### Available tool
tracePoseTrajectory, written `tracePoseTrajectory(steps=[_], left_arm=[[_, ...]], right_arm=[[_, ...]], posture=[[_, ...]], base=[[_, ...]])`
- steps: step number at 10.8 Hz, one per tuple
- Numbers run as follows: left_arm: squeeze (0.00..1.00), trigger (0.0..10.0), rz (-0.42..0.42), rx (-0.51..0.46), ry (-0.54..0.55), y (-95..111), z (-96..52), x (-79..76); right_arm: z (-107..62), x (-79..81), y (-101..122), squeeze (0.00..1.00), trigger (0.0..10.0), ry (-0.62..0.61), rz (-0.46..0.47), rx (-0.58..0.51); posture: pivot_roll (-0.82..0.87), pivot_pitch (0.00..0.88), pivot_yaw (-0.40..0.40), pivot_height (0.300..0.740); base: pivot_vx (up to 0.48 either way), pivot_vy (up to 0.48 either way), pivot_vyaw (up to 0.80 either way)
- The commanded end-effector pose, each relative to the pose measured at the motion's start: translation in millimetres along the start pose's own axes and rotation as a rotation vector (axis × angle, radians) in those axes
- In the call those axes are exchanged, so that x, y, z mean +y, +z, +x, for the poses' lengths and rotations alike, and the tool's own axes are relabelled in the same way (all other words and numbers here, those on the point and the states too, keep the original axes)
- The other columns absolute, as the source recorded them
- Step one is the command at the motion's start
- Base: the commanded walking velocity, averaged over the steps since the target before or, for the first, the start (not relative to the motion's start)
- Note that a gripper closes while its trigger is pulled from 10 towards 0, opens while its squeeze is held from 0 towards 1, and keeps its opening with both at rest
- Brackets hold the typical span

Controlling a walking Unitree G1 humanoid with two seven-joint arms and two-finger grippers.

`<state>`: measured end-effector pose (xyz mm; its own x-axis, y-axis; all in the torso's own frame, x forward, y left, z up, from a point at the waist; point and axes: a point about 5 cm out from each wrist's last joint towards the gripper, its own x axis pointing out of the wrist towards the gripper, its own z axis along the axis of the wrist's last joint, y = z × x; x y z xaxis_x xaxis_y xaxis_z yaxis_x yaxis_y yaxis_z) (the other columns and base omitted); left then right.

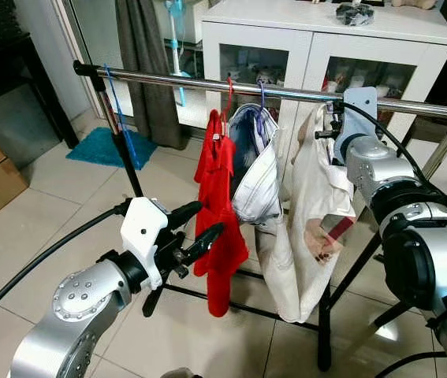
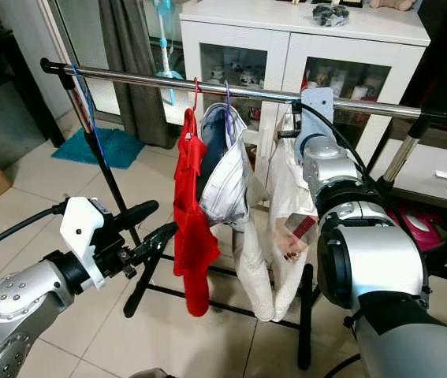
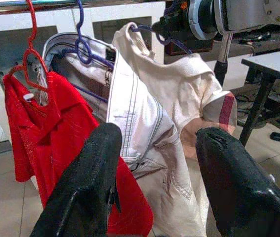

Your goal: Hang hanger

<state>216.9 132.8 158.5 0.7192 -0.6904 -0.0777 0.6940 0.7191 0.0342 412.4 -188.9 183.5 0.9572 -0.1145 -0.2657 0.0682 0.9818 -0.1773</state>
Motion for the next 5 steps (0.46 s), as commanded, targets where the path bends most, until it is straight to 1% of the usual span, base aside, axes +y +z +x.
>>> tracePoseTrajectory(steps=[1, 3, 5], left_arm=[[0.00, 10.0, 0.018, 0.005, -0.008, 3.0, -3.0, -1.3], [0.00, 10.0, 0.023, 0.007, -0.012, 7.0, -6.9, -3.5], [0.00, 10.0, 0.029, 0.010, -0.021, 8.2, -8.9, -9.0]], right_arm=[[0.2, 3.7, 1.3, 0.00, 10.0, 0.018, -0.012, 0.024], [0.2, 6.1, 7.7, 0.00, 10.0, 0.025, -0.035, 0.013], [0.2, 6.2, 6.9, 0.00, 10.0, 0.022, -0.046, 0.019]], posture=[[0.08, 0.000, 0.068, 0.740], [0.10, 0.000, 0.058, 0.740], [0.10, 0.007, 0.053, 0.740]], base=[[0.000, 0.000, 0.00], [0.000, 0.000, 0.00], [0.000, 0.000, 0.00]])
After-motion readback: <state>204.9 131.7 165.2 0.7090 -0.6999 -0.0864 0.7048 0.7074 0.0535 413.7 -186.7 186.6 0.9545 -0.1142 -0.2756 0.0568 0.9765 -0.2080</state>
